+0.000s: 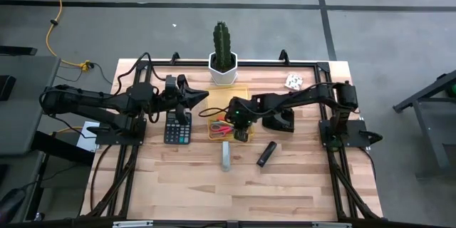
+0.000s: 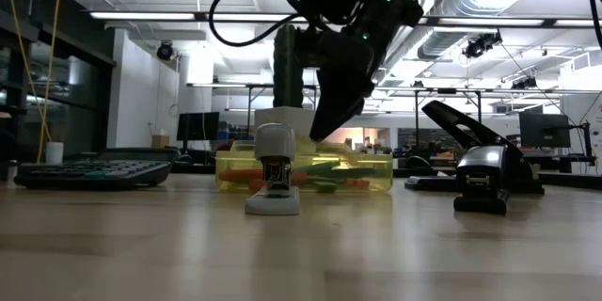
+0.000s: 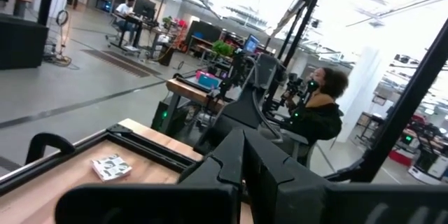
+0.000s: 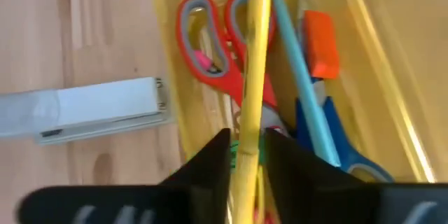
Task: Pick & place school supplies into a supply box
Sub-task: Put the yellow pen into the yellow supply box, then put the sticky note into the yellow supply box
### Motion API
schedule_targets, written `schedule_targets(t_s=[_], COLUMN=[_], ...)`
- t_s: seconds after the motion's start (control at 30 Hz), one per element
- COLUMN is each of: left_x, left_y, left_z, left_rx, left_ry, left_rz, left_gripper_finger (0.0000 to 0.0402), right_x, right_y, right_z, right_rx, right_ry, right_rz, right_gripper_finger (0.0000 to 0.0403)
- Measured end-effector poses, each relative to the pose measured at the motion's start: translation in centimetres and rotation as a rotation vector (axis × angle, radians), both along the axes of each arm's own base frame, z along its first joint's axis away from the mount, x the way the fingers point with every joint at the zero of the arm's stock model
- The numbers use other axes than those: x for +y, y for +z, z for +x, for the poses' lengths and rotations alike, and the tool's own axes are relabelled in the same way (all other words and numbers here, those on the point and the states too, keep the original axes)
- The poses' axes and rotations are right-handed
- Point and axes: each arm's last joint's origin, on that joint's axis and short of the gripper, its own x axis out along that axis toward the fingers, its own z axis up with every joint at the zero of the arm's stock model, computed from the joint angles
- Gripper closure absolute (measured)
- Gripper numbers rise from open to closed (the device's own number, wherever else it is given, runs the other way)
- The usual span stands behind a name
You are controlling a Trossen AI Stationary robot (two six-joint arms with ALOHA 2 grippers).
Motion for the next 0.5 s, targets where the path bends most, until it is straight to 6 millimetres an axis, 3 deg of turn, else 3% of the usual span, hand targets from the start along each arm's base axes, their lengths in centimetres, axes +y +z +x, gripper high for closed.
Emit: schedule_targets(t_s=[0.27, 0.37, 0.5], left_x=[0.0, 0.0, 0.0], left_y=[0.0, 0.0, -0.1], left_z=[0.0, 0.0, 0.0], left_rx=[0.003, 0.003, 0.010], left_ry=[0.005, 0.005, -0.001], left_rz=[0.007, 0.007, 0.007], left_gripper_finger=[0.0402, 0.0401, 0.0401], right_x=[0.6, 0.3, -0.5], right_y=[0.5, 2.5, 6.8], right_z=[0.0, -0.8, -3.1], right_rx=[-0.024, -0.066, -0.184], right_ry=[0.048, 0.080, 0.072], right_rz=[-0.003, -0.020, -0.058], right_gripper_finger=[0.0223, 0.0198, 0.0192])
